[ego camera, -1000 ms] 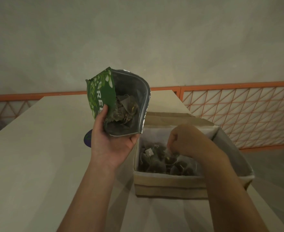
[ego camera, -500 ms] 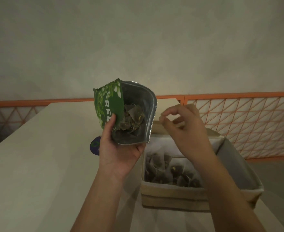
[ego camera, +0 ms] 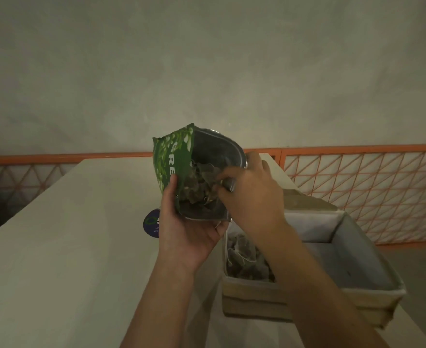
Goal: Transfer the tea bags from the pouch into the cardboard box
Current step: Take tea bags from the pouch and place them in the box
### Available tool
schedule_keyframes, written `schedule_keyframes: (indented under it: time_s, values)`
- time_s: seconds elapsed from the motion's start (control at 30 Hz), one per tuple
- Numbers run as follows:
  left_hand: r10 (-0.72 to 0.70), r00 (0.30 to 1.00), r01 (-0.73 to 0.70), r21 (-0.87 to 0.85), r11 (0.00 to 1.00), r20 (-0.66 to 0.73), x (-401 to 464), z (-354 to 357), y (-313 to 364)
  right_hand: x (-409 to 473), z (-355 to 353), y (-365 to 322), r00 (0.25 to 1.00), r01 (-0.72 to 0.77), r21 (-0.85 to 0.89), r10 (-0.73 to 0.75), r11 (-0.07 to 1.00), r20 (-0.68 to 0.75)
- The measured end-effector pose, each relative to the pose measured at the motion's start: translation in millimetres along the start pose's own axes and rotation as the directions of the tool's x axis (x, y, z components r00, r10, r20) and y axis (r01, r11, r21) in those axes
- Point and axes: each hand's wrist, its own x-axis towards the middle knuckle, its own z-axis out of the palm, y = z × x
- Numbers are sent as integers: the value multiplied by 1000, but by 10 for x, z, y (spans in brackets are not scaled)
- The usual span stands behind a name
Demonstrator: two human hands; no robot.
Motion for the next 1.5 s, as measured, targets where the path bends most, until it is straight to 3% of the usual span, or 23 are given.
schedule_keyframes:
  time_s: [0.07,0.2,0.3,0.4,0.5,0.57,0.63,0.73,0.9,1.0,1.13,1.23,1.3,1.4,1.5]
  values:
    - [-10,1000,10,17,1000,1,-9,-2,16,-3,-44,50,998,-27,238,38,971,-44]
    - [-31,999,31,29,999,13,-7,-38,41,-15,-319,122,984,-88,625,164,776,-65]
    - [-22,999,22,11,1000,34,8,-78,71,-36,-542,232,982,-116,807,190,579,4]
    - [-8,999,8,0,1000,46,10,-91,89,-85,-619,369,982,-130,858,183,497,43]
    - [-2,999,2,4,1000,36,5,-84,90,-141,-598,490,976,-218,764,135,607,172]
    - [-14,1000,13,6,1000,26,-7,-78,91,-203,-534,557,929,-311,585,109,749,355]
    - [-26,999,26,11,1000,18,-16,-79,91,-273,-446,612,888,-340,448,125,827,442]
    - [-46,999,45,18,999,21,-24,-74,94,-313,-385,584,942,-250,397,126,883,312]
    - [-59,998,58,57,997,4,-35,-46,121,-214,-370,247,997,-31,615,66,788,-35]
    - [-62,998,63,72,995,-18,-53,-19,135,-151,-279,57,983,141,450,-70,882,-172]
    - [-65,998,66,41,997,-23,-67,7,144,-99,-106,-171,938,290,4,-284,957,-201]
    - [-84,996,85,14,996,-8,-83,5,141,-64,23,-272,941,295,-184,-319,937,-113]
    - [-91,996,91,19,996,-11,-81,-9,140,-41,86,-281,949,274,-233,-301,933,-90]
    - [-91,996,91,14,996,-23,-72,-12,141,-9,112,-258,942,239,-255,-288,937,-174]
    - [-69,997,70,21,997,-36,-61,-20,137,12,23,-178,926,225,-138,-255,965,-279]
